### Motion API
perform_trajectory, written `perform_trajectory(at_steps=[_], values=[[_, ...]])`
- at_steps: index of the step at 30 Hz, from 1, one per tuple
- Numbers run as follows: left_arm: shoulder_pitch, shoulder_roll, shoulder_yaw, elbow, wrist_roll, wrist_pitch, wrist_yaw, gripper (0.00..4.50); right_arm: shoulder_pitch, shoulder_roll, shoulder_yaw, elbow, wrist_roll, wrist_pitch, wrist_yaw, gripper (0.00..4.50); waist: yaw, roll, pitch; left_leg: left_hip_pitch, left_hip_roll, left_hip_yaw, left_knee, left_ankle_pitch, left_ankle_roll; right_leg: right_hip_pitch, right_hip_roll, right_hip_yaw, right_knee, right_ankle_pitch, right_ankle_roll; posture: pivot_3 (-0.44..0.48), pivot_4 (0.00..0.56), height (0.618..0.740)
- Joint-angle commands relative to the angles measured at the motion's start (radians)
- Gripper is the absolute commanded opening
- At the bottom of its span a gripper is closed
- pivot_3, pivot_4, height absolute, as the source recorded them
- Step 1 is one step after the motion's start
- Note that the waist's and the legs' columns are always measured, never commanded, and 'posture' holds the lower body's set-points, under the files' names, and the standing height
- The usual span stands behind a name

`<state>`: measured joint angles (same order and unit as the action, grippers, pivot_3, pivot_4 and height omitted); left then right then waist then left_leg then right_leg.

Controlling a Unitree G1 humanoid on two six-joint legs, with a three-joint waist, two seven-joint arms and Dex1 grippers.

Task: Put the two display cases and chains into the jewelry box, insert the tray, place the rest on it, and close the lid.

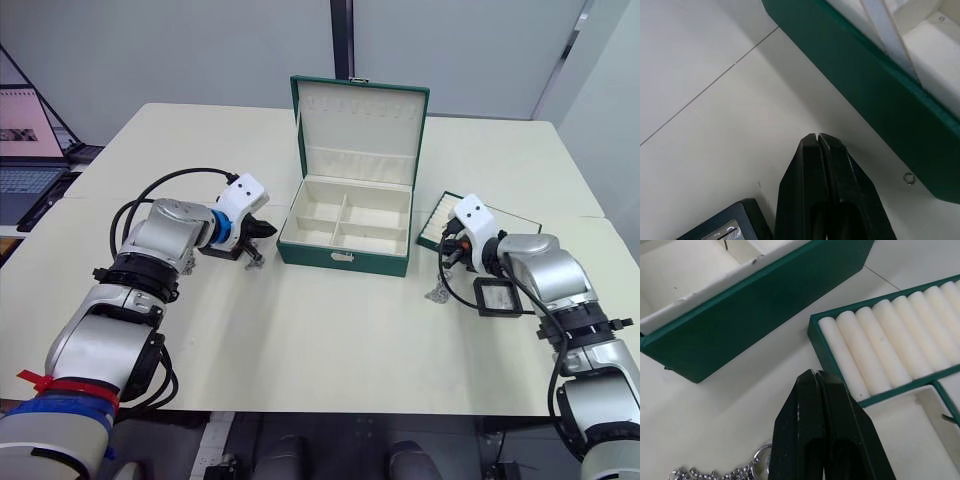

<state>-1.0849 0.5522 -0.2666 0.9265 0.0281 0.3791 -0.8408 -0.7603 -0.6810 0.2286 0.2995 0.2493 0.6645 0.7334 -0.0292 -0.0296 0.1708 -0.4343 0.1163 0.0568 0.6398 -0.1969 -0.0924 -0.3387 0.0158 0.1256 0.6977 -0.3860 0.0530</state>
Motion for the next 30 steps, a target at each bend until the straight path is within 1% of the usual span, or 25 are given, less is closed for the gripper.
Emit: perform_trajectory(at_steps=[1, 7, 14, 20, 30], values=[[-0.041, -0.018, 0.027, 0.021, 0.014, -0.055, -0.009, 0.0, -0.036, 0.02, -0.013, 0.014, -0.035, -0.029, 0.019, 0.02, 0.0, 0.0, 0.0, 0.0, 0.0, 0.0, 0.0, 0.0, 0.0, 0.0, 0.0, 0.0, 0.0, 0.0, 0.0, 0.0, 0.15, 0.74], [-0.056, -0.058, 0.041, 0.034, 0.014, -0.07, -0.039, 0.0, -0.059, 0.07, -0.015, 0.034, -0.076, -0.041, 0.041, 0.02, 0.0, 0.0, 0.0, 0.0, 0.0, 0.0, 0.0, 0.0, 0.0, 0.0, 0.0, 0.0, 0.0, 0.0, 0.0, 0.0, 0.15, 0.74], [-0.035, -0.056, 0.042, -0.007, 0.023, -0.057, -0.078, 0.0, -0.063, 0.093, -0.021, 0.025, -0.105, -0.041, 0.057, 0.02, 0.0, 0.0, 0.0, 0.0, 0.0, 0.0, 0.0, 0.0, 0.0, 0.0, 0.0, 0.0, 0.0, 0.0, 0.0, 0.0, 0.15, 0.74], [0.036, -0.053, 0.043, -0.135, 0.016, 0.006, -0.104, 0.0, -0.038, 0.108, -0.028, -0.03, -0.109, -0.016, 0.06, 0.02, -0.001, 0.0, 0.0, 0.0, 0.0, 0.0, 0.0, 0.0, 0.0, 0.0, 0.0, 0.0, 0.0, 0.0, 0.0, 0.0, 0.15, 0.74], [0.178, -0.041, 0.051, -0.431, -0.002, 0.172, -0.119, 0.0, 0.037, 0.128, -0.041, -0.186, -0.096, 0.066, 0.044, 0.02, -0.001, 0.0, 0.0, 0.0, 0.0, 0.0, 0.0, 0.0, 0.0, 0.0, 0.0, 0.0, 0.001, 0.0, 0.0, 0.0, 0.15, 0.74]])
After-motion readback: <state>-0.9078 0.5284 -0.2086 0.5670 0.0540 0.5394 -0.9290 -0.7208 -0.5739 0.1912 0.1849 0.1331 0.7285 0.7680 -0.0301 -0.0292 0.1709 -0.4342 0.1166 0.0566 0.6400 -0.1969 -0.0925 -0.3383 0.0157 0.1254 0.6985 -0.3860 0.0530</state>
